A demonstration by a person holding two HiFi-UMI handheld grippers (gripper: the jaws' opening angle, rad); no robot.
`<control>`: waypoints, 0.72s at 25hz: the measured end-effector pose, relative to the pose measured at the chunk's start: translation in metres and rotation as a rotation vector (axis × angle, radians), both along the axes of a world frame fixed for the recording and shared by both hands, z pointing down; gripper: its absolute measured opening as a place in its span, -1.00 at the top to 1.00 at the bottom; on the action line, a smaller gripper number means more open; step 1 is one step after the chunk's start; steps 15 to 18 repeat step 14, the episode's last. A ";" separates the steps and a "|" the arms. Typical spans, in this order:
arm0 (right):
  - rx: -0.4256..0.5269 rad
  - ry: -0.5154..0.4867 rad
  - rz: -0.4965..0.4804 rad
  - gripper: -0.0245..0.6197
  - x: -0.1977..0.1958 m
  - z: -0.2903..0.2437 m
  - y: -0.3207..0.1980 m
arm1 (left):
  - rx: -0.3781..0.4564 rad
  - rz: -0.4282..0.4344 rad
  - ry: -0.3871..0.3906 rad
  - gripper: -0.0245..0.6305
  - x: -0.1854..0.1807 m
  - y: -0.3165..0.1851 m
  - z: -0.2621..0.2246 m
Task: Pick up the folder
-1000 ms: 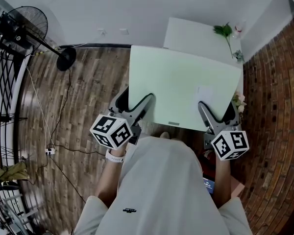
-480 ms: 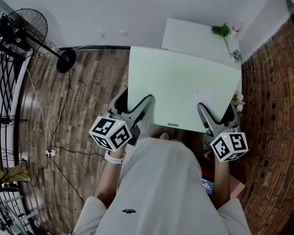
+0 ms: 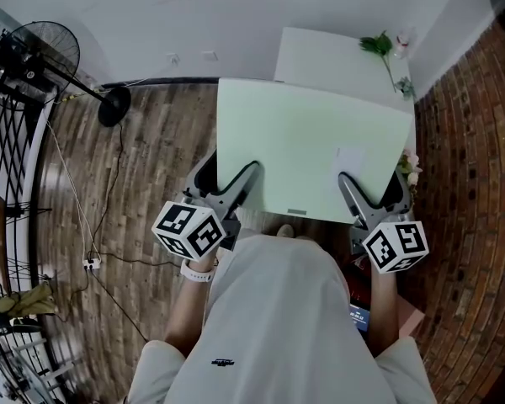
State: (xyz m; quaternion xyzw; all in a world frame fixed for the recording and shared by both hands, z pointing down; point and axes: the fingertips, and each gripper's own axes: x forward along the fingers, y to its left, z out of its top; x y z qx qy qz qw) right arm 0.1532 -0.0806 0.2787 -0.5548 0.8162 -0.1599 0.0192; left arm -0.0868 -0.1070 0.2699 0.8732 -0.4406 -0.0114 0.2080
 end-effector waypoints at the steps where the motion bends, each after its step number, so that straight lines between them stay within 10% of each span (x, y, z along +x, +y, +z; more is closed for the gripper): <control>1: 0.000 0.000 -0.001 -0.57 0.001 0.000 0.000 | 0.000 -0.001 -0.001 -0.18 0.001 0.001 0.000; 18: -0.011 -0.007 -0.006 -0.57 0.010 0.003 -0.003 | -0.013 -0.002 -0.005 -0.18 0.010 -0.002 0.002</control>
